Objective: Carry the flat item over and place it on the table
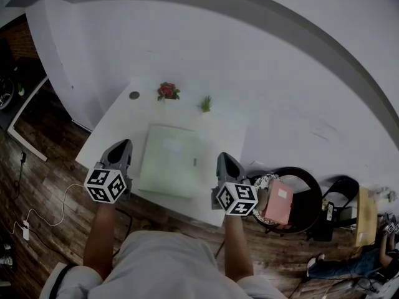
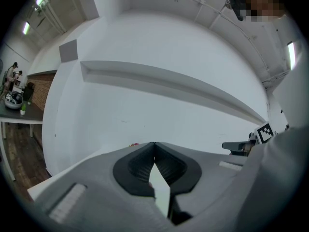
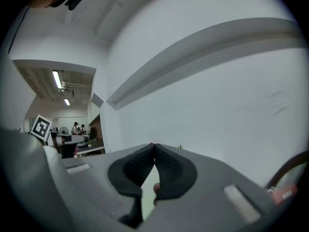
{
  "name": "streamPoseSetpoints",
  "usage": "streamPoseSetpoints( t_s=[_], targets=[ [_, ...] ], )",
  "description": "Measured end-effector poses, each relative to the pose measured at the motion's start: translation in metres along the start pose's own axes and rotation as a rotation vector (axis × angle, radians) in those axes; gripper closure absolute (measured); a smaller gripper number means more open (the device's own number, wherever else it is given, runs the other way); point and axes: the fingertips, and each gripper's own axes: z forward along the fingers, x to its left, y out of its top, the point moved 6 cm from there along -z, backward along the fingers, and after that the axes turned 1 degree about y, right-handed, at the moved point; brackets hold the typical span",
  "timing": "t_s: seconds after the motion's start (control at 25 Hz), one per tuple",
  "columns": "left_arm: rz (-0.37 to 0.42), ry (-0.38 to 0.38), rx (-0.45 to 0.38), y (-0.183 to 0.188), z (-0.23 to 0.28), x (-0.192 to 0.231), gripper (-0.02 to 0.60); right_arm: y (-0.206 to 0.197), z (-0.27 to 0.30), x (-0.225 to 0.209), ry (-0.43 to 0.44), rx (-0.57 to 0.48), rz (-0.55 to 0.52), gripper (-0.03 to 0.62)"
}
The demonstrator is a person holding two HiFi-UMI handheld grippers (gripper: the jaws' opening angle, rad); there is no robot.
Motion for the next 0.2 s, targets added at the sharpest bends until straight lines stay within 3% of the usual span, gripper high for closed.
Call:
streamPoseSetpoints(
  t_s=[0.2],
  targets=[
    [0.005, 0.002, -0.004, 0.0021, 0.0017, 0.0032, 0.575, 0.0022, 0.0028, -0.0016, -0.003, -0.004, -0.004, 0.591]
  ],
)
